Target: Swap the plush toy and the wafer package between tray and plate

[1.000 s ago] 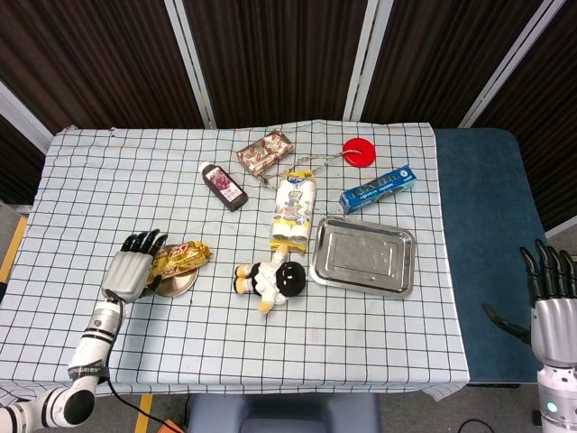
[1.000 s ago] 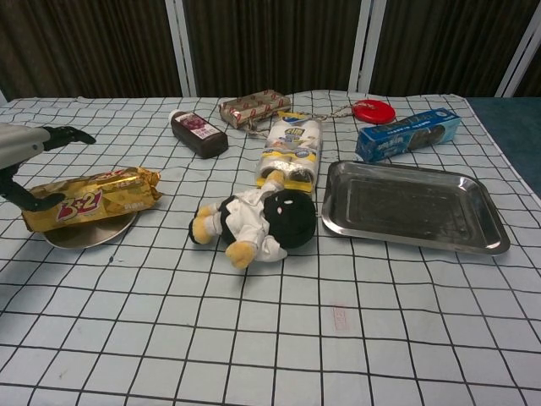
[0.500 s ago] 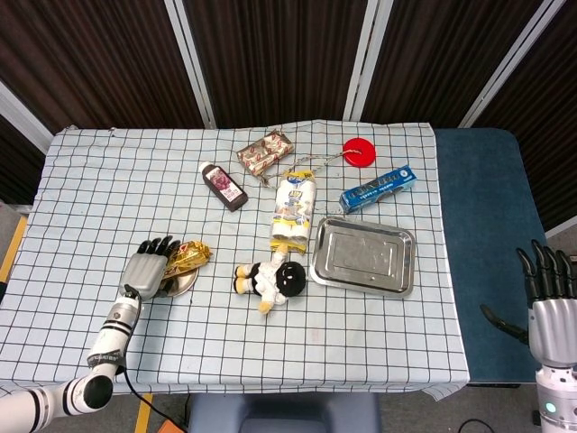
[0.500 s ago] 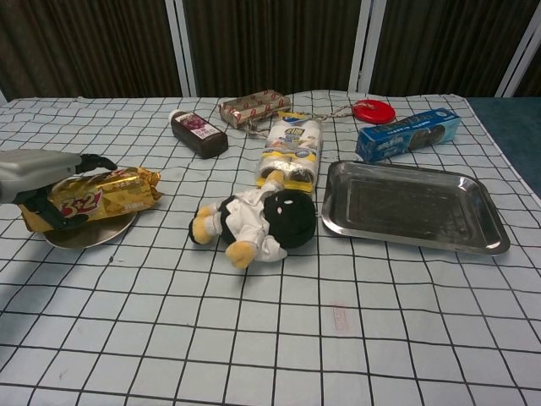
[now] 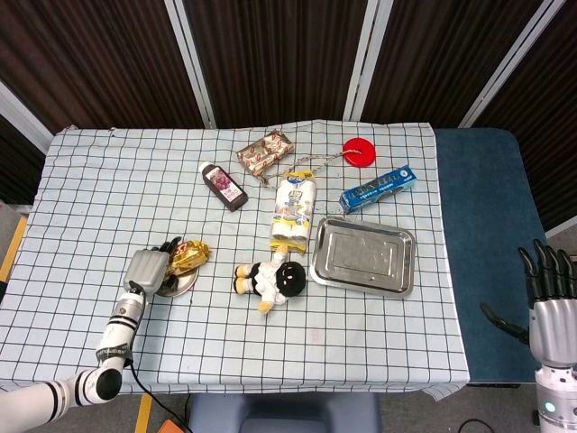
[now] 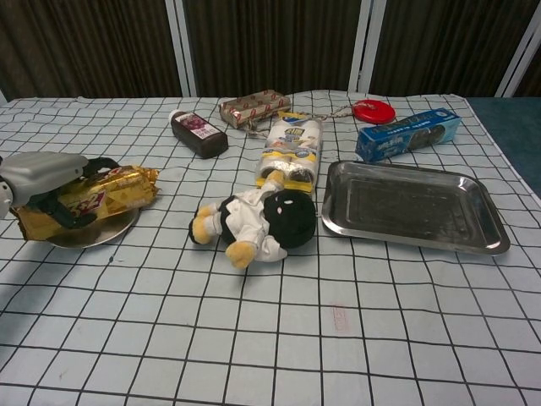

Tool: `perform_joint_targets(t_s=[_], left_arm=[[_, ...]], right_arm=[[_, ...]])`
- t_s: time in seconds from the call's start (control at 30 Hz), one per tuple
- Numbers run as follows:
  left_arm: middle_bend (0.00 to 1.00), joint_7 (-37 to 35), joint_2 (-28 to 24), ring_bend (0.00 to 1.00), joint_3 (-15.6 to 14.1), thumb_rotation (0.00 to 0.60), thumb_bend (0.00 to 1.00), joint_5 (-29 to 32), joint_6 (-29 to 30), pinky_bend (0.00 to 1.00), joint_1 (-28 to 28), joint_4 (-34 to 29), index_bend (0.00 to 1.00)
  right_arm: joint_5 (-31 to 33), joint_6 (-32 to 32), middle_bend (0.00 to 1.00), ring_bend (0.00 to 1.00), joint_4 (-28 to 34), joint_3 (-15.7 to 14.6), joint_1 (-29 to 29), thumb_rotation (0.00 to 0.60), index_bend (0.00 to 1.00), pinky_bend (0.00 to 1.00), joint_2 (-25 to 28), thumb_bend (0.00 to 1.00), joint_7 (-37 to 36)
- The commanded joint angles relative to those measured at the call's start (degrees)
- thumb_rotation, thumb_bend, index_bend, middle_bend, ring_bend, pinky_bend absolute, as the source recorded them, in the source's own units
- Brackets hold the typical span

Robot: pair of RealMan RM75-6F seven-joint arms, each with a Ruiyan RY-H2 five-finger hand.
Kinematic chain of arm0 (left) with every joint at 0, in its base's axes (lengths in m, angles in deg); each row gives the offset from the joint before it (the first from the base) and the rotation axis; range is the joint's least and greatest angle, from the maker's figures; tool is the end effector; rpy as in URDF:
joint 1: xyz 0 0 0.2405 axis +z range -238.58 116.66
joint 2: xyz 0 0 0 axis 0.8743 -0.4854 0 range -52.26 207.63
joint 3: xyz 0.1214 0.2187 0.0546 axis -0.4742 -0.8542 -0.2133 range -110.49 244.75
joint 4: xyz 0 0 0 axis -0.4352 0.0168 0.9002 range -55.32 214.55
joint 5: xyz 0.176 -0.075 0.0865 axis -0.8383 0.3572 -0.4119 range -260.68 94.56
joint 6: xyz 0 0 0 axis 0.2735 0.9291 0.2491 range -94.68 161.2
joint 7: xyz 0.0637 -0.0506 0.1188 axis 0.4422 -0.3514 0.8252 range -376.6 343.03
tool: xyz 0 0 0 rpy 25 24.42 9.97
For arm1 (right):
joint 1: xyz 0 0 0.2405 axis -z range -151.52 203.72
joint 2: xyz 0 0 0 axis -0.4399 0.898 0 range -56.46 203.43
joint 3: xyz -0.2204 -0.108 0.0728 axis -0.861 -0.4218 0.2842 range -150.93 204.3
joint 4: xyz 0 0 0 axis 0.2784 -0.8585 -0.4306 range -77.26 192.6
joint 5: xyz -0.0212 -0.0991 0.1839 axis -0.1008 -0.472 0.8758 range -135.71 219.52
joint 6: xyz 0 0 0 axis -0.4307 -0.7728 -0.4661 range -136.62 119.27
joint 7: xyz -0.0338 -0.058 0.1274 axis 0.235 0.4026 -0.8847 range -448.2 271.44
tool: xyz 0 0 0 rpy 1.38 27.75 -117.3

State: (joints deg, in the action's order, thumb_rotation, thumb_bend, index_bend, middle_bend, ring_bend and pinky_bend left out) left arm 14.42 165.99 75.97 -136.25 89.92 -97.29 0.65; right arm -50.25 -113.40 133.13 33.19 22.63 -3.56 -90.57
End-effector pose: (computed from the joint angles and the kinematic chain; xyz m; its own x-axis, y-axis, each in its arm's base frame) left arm -0.2327 0.3408 0.0000 0.5743 0.2913 0.7651 0.8167 -0.1395 -0.5599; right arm -0.3109 -0.1766 0.1581 0.3736 0.3812 0.8456 -0.8987 -0.0770 0.4318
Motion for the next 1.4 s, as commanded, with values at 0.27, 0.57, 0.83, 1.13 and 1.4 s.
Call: perform_joint_targets(t_s=[0.27, 0.57, 0.83, 1.13, 1.4], left_arm=[[0.68, -3.6, -1.4, 0.77, -0.7, 0.600, 0.54, -8.3, 8.1, 0.81, 2.3, -1.3, 0.47], [0.69, -7.9, -9.0, 0.78, -5.4, 0.600, 0.54, -21.2, 17.5, 0.82, 7.7, -15.4, 0.48], [0.70, -7.6, -9.6, 0.78, -11.2, 0.600, 0.54, -29.3, 21.7, 0.82, 12.3, -22.2, 0.48], [0.69, -9.6, -5.0, 0.78, -13.8, 0.600, 0.54, -30.9, 17.3, 0.82, 13.3, -18.6, 0.48], [0.68, -12.3, -4.4, 0.77, -14.9, 0.600, 0.54, -33.6, 16.1, 0.82, 13.8, -17.4, 0.48]], right_arm=[[0.0, 0.5, 0.00, 0.00, -0.2, 0.5, 0.1, 0.600, 0.00, 0.05, -0.3, 0.11, 0.2], [-0.1, -0.3, 0.00, 0.00, 0.0, 1.3, 0.5, 0.600, 0.00, 0.05, -0.4, 0.11, -0.7], [-0.2, -0.9, 0.00, 0.00, 0.3, 1.7, 0.9, 0.600, 0.00, 0.05, -0.1, 0.11, -1.9], [-0.6, -1.7, 0.00, 0.00, 0.3, 2.1, 1.2, 0.600, 0.00, 0.05, 0.1, 0.11, -3.1], [-0.5, -1.9, 0.00, 0.00, 0.4, 2.5, 1.3, 0.600, 0.00, 0.05, 0.1, 0.11, -3.6]])
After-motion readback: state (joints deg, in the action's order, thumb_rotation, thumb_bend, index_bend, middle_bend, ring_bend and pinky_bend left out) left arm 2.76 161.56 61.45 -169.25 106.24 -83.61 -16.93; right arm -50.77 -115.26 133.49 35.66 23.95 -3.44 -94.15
